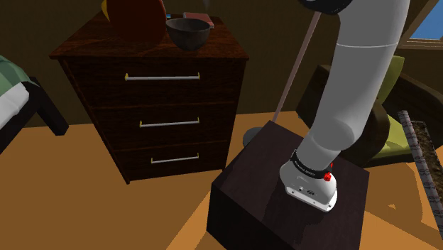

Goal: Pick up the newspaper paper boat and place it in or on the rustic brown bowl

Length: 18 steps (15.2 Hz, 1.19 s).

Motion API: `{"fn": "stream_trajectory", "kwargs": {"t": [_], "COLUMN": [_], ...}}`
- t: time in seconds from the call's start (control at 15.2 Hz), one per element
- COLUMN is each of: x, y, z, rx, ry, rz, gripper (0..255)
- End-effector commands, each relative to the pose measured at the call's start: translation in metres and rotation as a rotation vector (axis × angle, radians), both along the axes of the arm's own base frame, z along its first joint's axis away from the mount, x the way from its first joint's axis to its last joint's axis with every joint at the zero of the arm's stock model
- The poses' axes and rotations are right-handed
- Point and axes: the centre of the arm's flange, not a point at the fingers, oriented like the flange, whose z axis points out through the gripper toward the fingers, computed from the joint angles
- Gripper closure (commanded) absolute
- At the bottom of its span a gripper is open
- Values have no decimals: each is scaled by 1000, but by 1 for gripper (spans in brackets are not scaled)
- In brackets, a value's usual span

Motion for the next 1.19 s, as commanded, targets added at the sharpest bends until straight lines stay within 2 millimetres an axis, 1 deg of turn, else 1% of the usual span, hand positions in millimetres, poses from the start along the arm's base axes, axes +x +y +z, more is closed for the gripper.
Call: {"fn": "stream_trajectory", "kwargs": {"t": [0.0,0.26,0.33,1.12], "x": [6,14,15,15], "y": [27,79,86,86], "z": [0,0,0,-63], "rx": [0,0,0,0], "ry": [0,0,0,0], "rz": [-1,-1,-1,-1], "gripper": [255,255,255,255]}}
